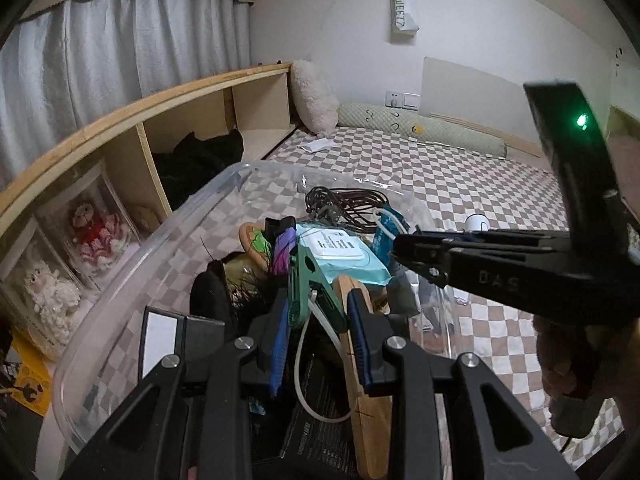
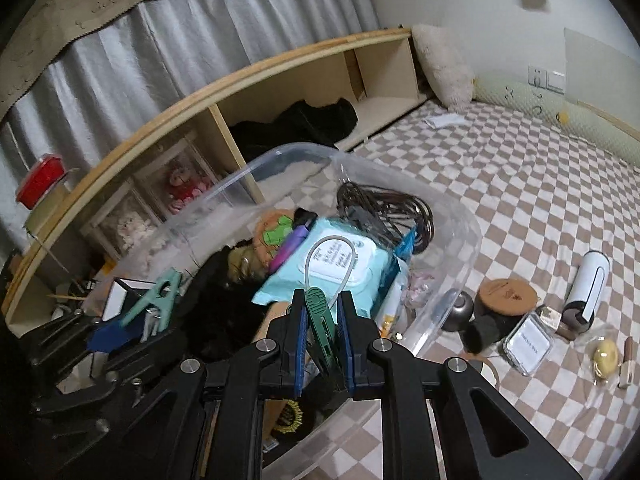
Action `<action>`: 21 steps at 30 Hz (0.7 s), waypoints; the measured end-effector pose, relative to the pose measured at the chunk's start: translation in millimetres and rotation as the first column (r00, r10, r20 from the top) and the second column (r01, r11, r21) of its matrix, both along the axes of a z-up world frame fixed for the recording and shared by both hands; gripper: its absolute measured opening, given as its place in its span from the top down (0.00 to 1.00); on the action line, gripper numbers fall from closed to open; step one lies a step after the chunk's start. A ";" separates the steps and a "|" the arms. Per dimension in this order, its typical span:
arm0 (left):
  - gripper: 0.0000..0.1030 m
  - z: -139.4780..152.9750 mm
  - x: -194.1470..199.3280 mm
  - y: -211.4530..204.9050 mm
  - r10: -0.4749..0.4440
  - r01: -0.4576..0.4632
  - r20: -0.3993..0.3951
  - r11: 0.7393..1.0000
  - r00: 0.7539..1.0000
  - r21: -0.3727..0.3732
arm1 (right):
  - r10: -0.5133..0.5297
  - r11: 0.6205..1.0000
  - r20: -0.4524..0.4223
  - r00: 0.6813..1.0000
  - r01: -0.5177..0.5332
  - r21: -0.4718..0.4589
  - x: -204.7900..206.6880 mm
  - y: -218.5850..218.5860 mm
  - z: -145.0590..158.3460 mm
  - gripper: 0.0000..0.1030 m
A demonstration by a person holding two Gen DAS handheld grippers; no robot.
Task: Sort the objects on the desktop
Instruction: 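Carry the green clothespin with the right tool into the clear plastic box and release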
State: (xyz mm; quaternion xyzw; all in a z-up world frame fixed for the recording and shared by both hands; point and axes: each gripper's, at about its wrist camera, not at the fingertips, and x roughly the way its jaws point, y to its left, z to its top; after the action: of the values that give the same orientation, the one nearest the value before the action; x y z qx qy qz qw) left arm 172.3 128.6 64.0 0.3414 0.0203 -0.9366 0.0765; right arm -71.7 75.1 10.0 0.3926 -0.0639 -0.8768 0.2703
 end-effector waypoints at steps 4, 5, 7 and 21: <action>0.73 -4.2 -9.6 -15.8 -0.002 0.002 0.010 1.000 1.000 0.004 | 0.034 0.999 0.039 0.999 -0.033 -0.033 -1.0 0.3 -7.0 0.85; 0.73 -4.6 -9.4 -15.9 0.001 -0.001 0.012 1.000 1.000 0.002 | 0.045 0.998 0.045 0.998 -0.044 -0.040 -0.4 -0.6 -7.8 0.85; 0.72 -5.5 -9.0 -18.1 0.006 -0.006 0.012 1.000 1.000 0.009 | 0.050 0.998 0.045 0.998 -0.048 -0.034 0.5 -3.8 -8.3 0.85; 0.40 -54.3 -92.8 -225.8 0.035 -0.035 -0.017 0.999 0.999 0.041 | -0.025 1.000 0.010 1.000 0.025 -0.008 3.3 2.1 0.7 0.34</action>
State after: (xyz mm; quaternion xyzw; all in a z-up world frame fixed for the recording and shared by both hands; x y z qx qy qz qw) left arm 79.4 -97.1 9.7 0.3343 0.0460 -0.9374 0.0856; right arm -68.4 77.2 10.7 0.3951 -0.0738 -0.8778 0.2606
